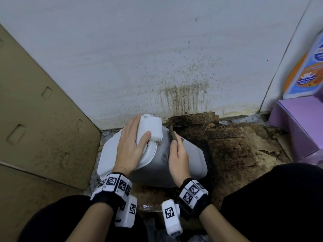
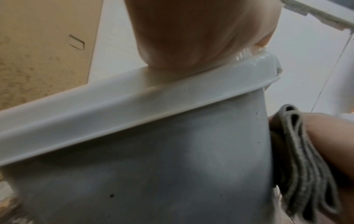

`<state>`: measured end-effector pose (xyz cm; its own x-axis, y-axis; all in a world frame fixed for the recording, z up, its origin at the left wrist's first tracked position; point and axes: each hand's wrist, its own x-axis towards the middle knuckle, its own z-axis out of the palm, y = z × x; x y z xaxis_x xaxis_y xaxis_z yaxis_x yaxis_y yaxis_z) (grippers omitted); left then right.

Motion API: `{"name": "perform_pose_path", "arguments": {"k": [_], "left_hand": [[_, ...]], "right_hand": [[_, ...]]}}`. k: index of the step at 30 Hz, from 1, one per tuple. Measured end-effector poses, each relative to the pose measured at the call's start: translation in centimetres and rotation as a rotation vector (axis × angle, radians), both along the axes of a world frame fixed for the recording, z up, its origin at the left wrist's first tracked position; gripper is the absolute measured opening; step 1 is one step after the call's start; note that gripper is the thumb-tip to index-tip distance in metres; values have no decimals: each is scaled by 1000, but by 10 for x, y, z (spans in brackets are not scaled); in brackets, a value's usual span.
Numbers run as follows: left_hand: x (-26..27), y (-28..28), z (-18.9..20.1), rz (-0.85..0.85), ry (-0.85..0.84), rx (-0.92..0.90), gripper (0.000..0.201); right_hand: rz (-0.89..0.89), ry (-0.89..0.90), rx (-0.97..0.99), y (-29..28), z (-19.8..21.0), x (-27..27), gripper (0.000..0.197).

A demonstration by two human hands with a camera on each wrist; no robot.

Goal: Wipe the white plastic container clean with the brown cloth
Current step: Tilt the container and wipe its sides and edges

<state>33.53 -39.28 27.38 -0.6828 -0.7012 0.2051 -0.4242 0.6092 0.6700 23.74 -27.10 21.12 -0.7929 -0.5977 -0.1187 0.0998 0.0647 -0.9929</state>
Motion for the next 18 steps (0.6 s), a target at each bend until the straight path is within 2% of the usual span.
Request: {"name": "perform_pose_path", "arguments": {"k": [5,8,11,15,18], "left_hand": [[-3,5,0,-2,-12,-21,81],[-8,14,-1,-29,-38,-59,84],[-12,21,0,-33,-48,-75,85],[-13,28,1,-39,-62,-75,83],[-16,34,3,-53,-51,-24,80]], "right_hand": [[-38,-350,-151,8,29,-23,34],[-67,-430,-210,7,43,-27,41],[-63,-383,-268,9,63,-27,38],[12,-188,-291,16,80,-27,34],[72,-48,-258,17,83,-24,37]]}}
